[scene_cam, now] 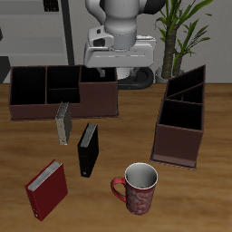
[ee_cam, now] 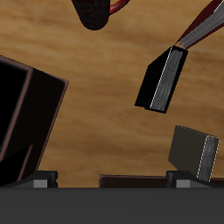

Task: Place the red book into the left desk caddy's back compartment

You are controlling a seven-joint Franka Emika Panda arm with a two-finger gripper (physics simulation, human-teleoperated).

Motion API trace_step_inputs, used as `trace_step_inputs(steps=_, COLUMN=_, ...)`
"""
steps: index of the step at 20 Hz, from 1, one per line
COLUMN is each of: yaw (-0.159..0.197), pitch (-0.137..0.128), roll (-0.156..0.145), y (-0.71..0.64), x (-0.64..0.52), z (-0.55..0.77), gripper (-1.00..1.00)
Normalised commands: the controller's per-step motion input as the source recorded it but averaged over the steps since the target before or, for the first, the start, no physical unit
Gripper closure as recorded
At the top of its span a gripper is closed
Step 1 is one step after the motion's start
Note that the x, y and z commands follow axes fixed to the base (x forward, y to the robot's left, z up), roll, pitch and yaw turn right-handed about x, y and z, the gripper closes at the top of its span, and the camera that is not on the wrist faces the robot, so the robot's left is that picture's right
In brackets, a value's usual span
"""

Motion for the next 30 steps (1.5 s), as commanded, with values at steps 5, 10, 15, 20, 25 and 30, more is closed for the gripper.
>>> trace_step_inputs(steps=5, yaw=-0.003, pitch=-0.013, roll=0.048, y=-0.17, x=0.29, z=0.12, gripper=-1.0)
trace_step_inputs(steps=10, yaw=-0.025, pitch=0.016, roll=-0.041, y=-0.41, x=0.45, z=0.09, gripper=-1.0)
trace_step_inputs(steps=15, yaw=-0.025, pitch=0.009, roll=-0.069, y=-0.37, x=0.35, z=0.08, gripper=-1.0)
trace_step_inputs(steps=20, yaw=-0.015, pitch=0.014, roll=-0.068, y=-0.54, x=0.44, z=0.03, gripper=-1.0)
trace_step_inputs(steps=25, yaw=0.007, pitch=0.019, roll=0.008, y=-0.25, x=0.32, z=-0.01, gripper=-1.0)
trace_step_inputs(steps=30, yaw=0.001, pitch=-0.003, roll=-0.015, y=-0.32, x=0.37, z=0.08, gripper=-1.0)
